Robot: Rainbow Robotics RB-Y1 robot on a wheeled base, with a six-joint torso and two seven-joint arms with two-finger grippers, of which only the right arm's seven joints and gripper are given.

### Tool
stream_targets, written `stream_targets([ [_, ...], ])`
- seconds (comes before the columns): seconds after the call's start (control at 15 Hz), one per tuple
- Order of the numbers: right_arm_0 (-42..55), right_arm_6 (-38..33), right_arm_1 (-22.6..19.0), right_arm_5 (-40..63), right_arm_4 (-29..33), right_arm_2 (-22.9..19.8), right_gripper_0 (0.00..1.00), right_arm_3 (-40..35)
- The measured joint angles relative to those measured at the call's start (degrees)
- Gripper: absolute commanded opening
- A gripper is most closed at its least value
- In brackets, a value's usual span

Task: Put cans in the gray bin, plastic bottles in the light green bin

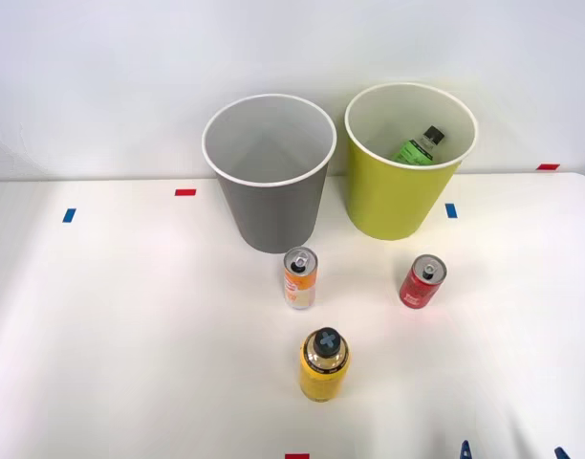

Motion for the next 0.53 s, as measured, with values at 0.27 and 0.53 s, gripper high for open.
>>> stream_targets([
  [0.27,0.00,0.00,0.00,0.00,0.00,0.00,1.00,0.00],
  [0.53,0.00,0.00,0.00,0.00,0.00,0.00,1.00,0.00],
])
